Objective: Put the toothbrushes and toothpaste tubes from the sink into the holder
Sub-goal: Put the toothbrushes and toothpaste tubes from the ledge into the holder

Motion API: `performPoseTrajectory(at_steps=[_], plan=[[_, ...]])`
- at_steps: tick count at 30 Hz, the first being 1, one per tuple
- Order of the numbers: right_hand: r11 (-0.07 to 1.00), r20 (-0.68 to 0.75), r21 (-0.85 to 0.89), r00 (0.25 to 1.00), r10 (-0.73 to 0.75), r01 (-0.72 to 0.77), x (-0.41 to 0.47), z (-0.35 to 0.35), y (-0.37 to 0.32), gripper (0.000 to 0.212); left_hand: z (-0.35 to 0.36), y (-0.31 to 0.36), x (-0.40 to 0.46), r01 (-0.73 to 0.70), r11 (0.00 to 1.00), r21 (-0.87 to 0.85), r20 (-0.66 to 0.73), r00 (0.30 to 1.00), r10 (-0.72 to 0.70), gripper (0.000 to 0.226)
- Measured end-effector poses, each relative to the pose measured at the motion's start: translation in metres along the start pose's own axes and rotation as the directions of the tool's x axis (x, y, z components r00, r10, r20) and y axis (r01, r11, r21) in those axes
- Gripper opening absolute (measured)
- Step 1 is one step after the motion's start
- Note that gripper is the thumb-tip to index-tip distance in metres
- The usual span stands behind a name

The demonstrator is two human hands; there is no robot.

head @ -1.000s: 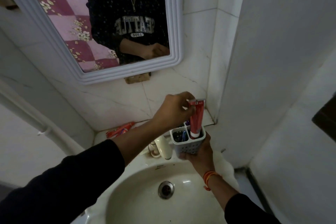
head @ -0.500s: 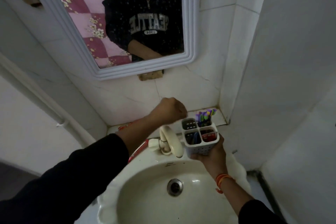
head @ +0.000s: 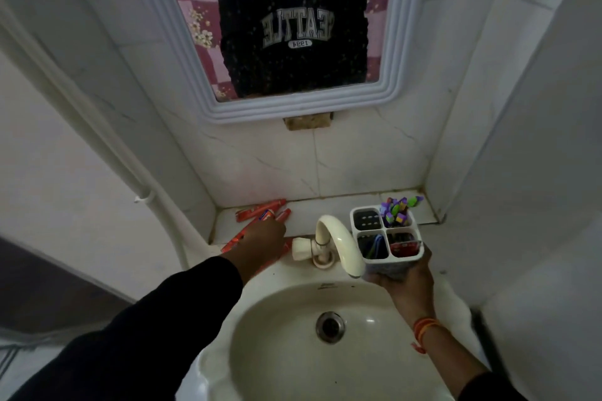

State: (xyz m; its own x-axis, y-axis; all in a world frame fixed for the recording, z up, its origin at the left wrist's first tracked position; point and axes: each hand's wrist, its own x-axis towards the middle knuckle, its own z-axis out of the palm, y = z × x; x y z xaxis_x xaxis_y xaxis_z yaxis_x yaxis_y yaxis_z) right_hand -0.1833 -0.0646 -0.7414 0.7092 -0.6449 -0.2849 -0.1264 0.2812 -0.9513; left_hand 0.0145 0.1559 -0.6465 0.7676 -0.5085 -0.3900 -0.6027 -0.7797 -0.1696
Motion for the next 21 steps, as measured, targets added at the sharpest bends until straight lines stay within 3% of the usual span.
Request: performPoseTrajectory(at_steps=[4, 6, 10, 12, 15, 17, 19, 21], plan=[[0.992, 0.006, -0.079, 0.995, -0.102, 0.102, -0.012, 0.004, -0.007, 0.109, 0.012, 0.002, -0.002, -0.004, 1.0, 0.0, 0.034, 0.999, 0.004, 0.041], [0.997, 0.007, -0.012, 0.997, -0.078, 0.078, -0.016, 0.006, -0.013, 0.11, 0.014, 0.001, -0.002, 0.002, 1.0, -0.008, 0.046, 0.999, -0.002, 0.043], [0.989, -0.016, 0.147, 1.0, -0.006, 0.009, -0.017, 0.006, -0.022, 0.122, 0.0, -0.001, -0.006, -0.043, 0.984, -0.173, -0.096, 0.995, 0.026, 0.059], [0.97, -0.009, 0.242, 1.0, -0.004, 0.006, -0.021, 0.008, -0.024, 0.088, -0.017, -0.001, -0.01, -0.031, 0.958, -0.286, -0.134, 0.991, -0.008, 0.05], [0.943, 0.026, 0.325, 0.997, 0.066, -0.071, -0.02, 0.008, -0.029, 0.067, -0.053, -0.001, -0.025, -0.054, 0.887, -0.458, -0.197, 0.98, -0.042, 0.04], [0.928, 0.02, 0.365, 0.997, 0.074, -0.076, -0.025, 0.012, -0.037, 0.054, -0.086, 0.003, -0.037, -0.12, 0.873, -0.473, -0.26, 0.966, -0.008, 0.043], [0.864, 0.026, 0.471, 0.982, 0.185, -0.175, -0.03, 0.013, -0.044, 0.053, -0.124, 0.015, -0.053, -0.225, 0.854, -0.469, -0.349, 0.935, 0.055, 0.04], [0.846, 0.03, 0.496, 0.977, 0.21, -0.197, -0.031, 0.013, -0.051, 0.027, -0.156, 0.034, -0.068, -0.312, 0.851, -0.422, -0.409, 0.903, 0.128, 0.031]])
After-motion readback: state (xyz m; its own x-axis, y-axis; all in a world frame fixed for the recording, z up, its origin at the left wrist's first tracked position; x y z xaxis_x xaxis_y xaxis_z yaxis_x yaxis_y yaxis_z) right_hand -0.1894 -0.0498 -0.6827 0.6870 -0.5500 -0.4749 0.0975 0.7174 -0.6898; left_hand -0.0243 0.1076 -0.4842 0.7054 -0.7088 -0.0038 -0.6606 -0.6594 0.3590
